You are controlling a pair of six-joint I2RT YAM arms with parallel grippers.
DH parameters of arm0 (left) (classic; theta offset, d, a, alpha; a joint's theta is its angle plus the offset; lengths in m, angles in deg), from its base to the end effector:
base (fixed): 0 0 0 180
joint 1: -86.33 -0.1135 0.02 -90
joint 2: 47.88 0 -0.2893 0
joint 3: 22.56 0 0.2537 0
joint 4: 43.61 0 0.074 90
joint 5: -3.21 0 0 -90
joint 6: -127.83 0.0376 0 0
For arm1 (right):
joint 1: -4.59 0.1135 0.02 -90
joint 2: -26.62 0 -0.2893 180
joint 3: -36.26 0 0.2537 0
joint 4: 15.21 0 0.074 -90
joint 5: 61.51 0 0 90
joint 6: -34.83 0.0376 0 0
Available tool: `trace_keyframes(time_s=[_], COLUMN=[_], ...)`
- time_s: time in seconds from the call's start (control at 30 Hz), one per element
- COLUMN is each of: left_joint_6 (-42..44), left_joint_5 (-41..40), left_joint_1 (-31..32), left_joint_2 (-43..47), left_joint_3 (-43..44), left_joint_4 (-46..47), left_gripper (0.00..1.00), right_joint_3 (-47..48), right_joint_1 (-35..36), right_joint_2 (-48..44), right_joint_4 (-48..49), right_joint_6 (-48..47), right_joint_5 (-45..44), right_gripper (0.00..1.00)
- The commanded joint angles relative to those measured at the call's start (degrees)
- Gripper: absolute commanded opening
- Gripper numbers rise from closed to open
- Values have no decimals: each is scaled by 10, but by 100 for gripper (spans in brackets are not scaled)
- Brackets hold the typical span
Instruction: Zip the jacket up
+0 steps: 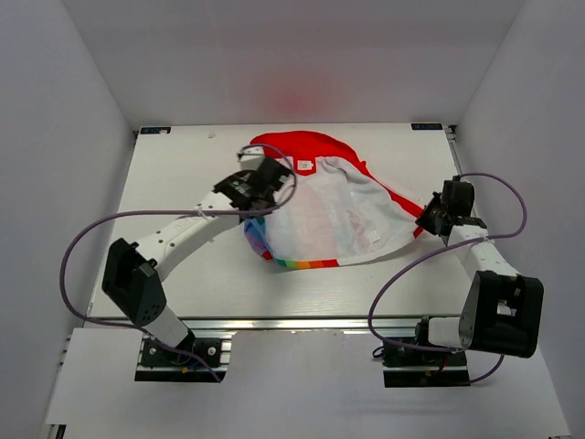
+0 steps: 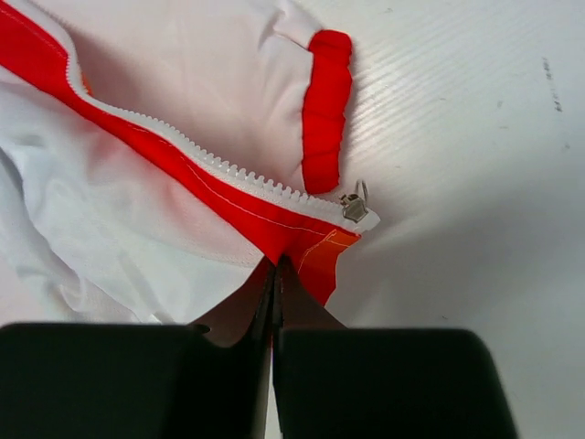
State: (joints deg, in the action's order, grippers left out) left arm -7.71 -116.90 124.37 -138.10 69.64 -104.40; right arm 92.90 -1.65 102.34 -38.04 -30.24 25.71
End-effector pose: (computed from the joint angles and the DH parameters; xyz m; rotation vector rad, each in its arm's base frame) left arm 0.2714 -0.1884 0.3204 -0.3364 2.3805 0.0349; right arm 0.2696 -0.0313 0.2364 0.6429 2.2122 0.1117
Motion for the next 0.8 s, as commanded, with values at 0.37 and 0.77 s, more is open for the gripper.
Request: trace_keyframes(time_s=[0.37, 0.77], left_joint_6=[26, 79], left_joint_5=[-122, 136], left_joint_1=[351, 145], left_joint_2=[-299, 111], left_joint_3=[233, -91], left_joint_4=[-255, 46], left_gripper=[98, 98], right_joint_3=[-3, 41], right_joint_1=[10, 189], right_joint_2=[-33, -59], right_joint_4=[-54, -68], right_joint_6=[-31, -77], right_joint_5=[-57, -163], right_gripper=[0, 0])
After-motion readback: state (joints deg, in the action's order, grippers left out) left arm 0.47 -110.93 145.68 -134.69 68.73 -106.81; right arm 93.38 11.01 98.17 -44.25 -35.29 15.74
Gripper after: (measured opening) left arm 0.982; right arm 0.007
